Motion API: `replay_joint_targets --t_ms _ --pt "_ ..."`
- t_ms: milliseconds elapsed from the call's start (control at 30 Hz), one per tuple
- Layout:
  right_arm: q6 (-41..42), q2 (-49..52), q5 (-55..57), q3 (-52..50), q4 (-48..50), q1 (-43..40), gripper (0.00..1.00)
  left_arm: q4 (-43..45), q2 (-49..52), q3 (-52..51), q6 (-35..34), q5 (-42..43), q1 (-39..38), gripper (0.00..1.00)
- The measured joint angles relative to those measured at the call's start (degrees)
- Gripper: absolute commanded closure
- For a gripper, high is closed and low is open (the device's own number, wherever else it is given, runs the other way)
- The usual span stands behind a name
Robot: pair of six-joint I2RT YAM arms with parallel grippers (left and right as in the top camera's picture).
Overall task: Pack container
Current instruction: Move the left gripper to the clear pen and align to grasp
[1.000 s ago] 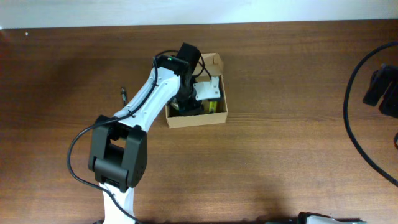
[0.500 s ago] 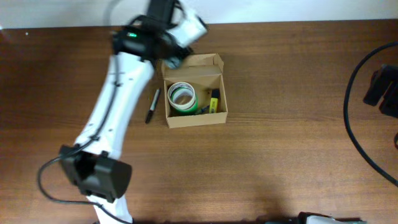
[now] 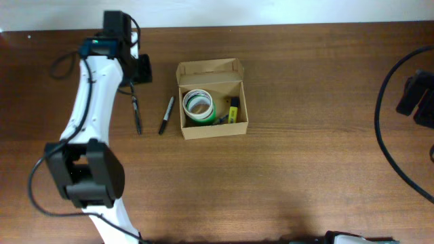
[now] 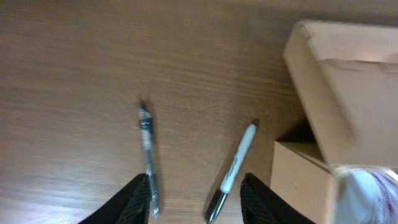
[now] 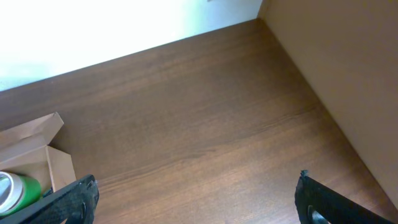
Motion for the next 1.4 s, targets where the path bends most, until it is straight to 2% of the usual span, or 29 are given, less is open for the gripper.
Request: replay_joint_targets --t_ms 333,867,1233,1400 --pt "0.0 0.0 0.24 -0.04 -0.02 0.0 0.01 4.07 9.49 -4.55 -10.51 -2.91 -0.22 0.58" --pt "0.04 0.0 0.87 -0.2 -0.02 0.0 0.01 6.01 9.97 -4.59 -17.86 -10.08 -0.15 0.57" --pt "0.0 0.0 1.31 -0.2 -0.02 0.0 0.01 2.78 13.35 -4.94 -26.82 -9.4 0.83 0.57" --pt "0.0 0.0 1.6 -0.22 -0.02 0.0 0.01 2.49 14.8 -5.07 -28.61 -8.57 0.81 0.57"
